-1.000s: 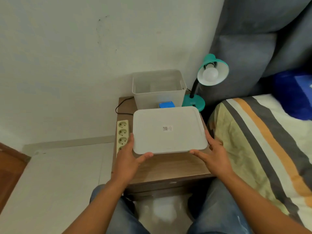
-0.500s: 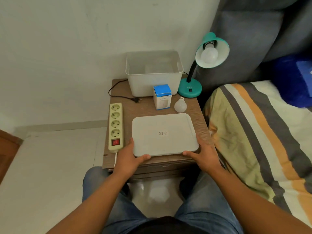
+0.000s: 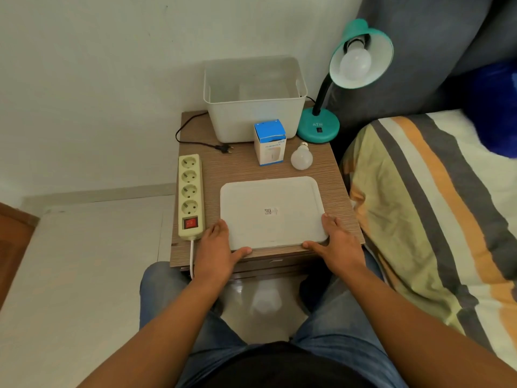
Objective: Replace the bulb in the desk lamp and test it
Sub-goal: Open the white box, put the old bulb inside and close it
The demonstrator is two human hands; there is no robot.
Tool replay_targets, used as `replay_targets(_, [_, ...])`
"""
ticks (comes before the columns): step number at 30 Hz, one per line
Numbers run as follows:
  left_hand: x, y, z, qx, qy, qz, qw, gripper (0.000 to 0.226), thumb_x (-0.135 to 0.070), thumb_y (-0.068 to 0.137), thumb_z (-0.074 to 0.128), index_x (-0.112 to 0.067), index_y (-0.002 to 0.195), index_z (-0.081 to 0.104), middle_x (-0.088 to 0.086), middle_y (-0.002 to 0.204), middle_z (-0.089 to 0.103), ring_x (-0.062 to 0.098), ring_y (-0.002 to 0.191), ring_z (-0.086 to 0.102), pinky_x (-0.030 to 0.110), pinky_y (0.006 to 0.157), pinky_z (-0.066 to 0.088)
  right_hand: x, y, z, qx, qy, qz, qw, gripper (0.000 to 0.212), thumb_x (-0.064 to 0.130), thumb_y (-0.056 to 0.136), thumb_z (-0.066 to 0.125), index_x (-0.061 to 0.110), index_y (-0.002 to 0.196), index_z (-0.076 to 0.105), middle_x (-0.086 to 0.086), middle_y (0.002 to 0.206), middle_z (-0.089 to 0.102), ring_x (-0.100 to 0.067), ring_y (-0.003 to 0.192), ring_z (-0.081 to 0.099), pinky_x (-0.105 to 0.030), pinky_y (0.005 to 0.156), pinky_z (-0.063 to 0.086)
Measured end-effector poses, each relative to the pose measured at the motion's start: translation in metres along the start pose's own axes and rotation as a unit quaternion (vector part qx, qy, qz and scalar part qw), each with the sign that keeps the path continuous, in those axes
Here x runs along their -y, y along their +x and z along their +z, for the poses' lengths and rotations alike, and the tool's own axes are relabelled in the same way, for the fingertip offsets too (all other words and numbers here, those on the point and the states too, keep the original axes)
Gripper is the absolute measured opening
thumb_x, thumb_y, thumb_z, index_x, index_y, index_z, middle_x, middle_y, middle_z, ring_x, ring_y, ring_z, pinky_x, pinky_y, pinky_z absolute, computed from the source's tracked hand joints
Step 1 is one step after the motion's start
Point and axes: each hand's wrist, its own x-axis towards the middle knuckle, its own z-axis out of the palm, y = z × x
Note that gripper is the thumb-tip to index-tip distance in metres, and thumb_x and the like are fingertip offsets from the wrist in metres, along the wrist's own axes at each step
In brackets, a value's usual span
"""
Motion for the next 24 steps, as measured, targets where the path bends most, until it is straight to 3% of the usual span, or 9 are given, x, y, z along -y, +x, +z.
replay_targets(5, [-0.002,0.004,-0.001,0.014,0.03,0.004,0.999,0.099,-0.059,0.085,0.063,-0.002,0.154,0.02,0.014,0.159,0.03,0.029,0.148,0.023,0.038,0.12,0.025,0.0,0.0,0.0,-0.002,-0.02,-0.006,1.0,0.089,0.057,0.083,0.066,0.014,0.152,0.029,-0.009,0.154,0.038,-0.03,0.14,0.038,-0.041,0.111,0.036])
replay_targets(11, [-0.011,0.013,-0.015,0.002,0.0,0.004,1.0,0.093,-0.051,0.086,0.068,-0.003,0.152,0.024,0.016,0.149,0.044,0.031,0.134,0.044,0.036,0.107,0.039,0.008,0.012,-0.007,-0.049,0.071,0.02,0.996,0.078,0.069,0.077,0.062,0.022,0.138,0.048,-0.001,0.135,0.059,-0.025,0.122,0.056,-0.043,0.099,0.049])
replay_targets(15, [-0.019,0.044,-0.043,-0.045,-0.031,0.039,0.998,0.084,-0.051,0.09,0.064,-0.008,0.152,0.029,0.014,0.15,0.045,0.03,0.134,0.047,0.037,0.108,0.041,0.022,0.045,-0.023,-0.091,0.074,-0.007,0.993,0.065,0.056,0.084,0.063,0.025,0.139,0.049,-0.001,0.137,0.06,-0.025,0.126,0.054,-0.042,0.102,0.047])
replay_targets(20, [-0.037,0.104,-0.096,-0.095,-0.063,0.076,0.991,0.084,-0.043,0.092,0.065,-0.006,0.155,0.023,0.013,0.163,0.023,0.025,0.151,0.021,0.032,0.119,0.019,0.048,0.095,-0.041,-0.077,0.099,0.011,0.992,0.071,0.052,0.085,0.065,0.033,0.147,0.037,0.001,0.147,0.051,-0.025,0.133,0.048,-0.04,0.105,0.042])
replay_targets(24, [-0.047,0.157,-0.136,-0.146,-0.084,0.099,0.981,0.09,-0.045,0.092,0.065,-0.005,0.157,0.017,0.011,0.165,0.015,0.023,0.153,0.012,0.036,0.123,0.016,0.065,0.132,-0.044,-0.074,0.115,0.0,0.991,0.072,0.049,0.083,0.067,0.034,0.147,0.037,0.001,0.143,0.054,-0.024,0.128,0.052,-0.039,0.104,0.045])
